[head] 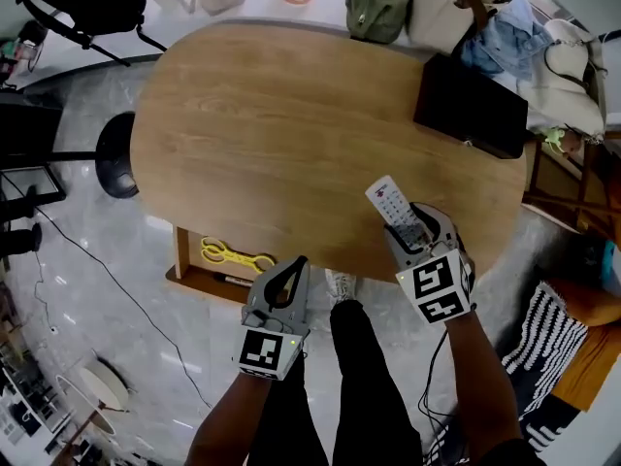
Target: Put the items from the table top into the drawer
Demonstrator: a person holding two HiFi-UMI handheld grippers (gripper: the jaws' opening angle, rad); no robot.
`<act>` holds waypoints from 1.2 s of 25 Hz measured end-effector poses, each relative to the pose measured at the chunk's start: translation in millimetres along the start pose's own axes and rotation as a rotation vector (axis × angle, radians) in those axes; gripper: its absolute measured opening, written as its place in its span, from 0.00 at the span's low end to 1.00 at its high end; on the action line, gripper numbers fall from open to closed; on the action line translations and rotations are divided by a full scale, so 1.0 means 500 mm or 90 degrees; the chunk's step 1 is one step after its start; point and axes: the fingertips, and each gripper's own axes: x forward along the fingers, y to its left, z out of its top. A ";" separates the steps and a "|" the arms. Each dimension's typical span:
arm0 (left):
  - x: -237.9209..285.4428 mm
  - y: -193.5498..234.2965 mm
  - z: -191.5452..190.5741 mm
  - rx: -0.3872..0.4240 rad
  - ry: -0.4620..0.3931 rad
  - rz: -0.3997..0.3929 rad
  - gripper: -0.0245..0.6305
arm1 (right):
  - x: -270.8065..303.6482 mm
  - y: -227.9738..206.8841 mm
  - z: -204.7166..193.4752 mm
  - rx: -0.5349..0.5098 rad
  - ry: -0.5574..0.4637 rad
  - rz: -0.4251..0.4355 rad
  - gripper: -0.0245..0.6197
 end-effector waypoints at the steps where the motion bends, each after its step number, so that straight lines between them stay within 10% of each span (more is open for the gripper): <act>1: -0.018 0.015 -0.007 -0.003 -0.002 0.009 0.07 | -0.002 0.028 0.013 -0.011 -0.005 0.007 0.39; 14: -0.249 0.218 -0.152 -0.079 -0.020 0.111 0.07 | 0.071 0.417 0.150 -0.123 -0.032 0.093 0.39; 30: -0.483 0.374 -0.331 -0.157 -0.023 0.190 0.06 | 0.300 0.751 0.089 -0.245 0.029 0.170 0.39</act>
